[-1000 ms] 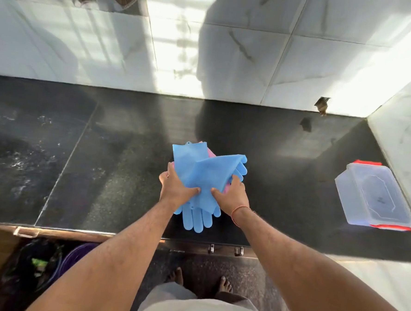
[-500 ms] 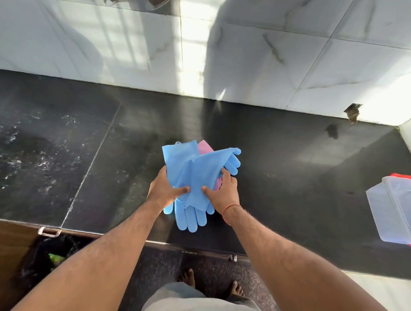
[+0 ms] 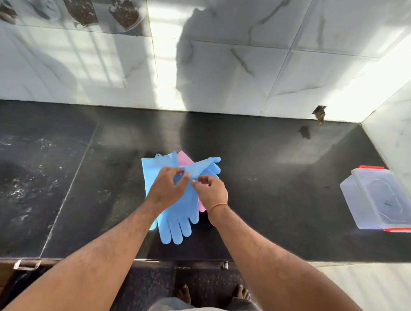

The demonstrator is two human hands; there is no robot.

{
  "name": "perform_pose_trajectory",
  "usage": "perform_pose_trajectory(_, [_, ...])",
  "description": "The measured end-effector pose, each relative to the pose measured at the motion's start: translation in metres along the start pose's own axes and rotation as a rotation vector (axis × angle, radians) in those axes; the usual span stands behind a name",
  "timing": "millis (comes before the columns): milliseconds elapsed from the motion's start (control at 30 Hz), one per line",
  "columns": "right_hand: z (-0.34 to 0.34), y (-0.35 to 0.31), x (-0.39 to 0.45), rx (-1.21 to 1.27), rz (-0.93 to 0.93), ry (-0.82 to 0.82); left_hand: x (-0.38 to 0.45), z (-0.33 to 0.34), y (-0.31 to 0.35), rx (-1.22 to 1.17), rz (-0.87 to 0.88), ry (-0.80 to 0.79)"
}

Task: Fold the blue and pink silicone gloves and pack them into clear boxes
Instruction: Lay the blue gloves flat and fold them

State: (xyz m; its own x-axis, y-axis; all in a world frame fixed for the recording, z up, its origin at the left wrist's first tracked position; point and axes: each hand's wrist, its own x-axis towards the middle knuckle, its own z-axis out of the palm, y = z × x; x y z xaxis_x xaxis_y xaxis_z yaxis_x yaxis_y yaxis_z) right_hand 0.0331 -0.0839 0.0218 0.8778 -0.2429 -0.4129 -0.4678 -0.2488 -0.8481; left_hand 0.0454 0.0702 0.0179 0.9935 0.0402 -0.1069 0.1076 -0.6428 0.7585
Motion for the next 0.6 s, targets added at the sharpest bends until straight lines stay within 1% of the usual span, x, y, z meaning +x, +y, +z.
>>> perform_pose_trajectory(67, [-0.013, -0.008, 0.0, 0.085, -0.032, 0.006, 0.003, 0.008, 0.023, -0.087, 0.003, -0.074])
perform_pose_trajectory(167, [-0.046, -0.016, 0.0, 0.192, -0.098, 0.023, 0.006, 0.022, 0.06, -0.242, -0.035, -0.085])
perform_pose_trajectory(233, [-0.075, -0.02, 0.0, 0.22, -0.202, 0.029, 0.009, 0.036, 0.086, -0.319, 0.016, -0.105])
perform_pose_trajectory(300, [-0.103, -0.02, 0.001, 0.186, -0.369, 0.052, 0.008, 0.051, 0.117, -0.429, 0.06, -0.151])
perform_pose_trajectory(367, [-0.13, -0.017, 0.001, 0.087, -0.503, 0.077, 0.006, 0.067, 0.146, -0.556, 0.05, -0.253])
perform_pose_trajectory(433, [-0.159, -0.012, 0.0, -0.074, -0.577, 0.092, 0.003, 0.085, 0.169, -0.704, -0.004, -0.363])
perform_pose_trajectory(533, [-0.202, -0.002, -0.001, -0.404, -0.687, 0.098, 0.001, 0.113, 0.191, -0.858, -0.099, -0.538])
perform_pose_trajectory(600, [-0.226, 0.004, -0.001, -0.614, -0.724, 0.066, 0.0, 0.129, 0.201, -0.94, -0.184, -0.611])
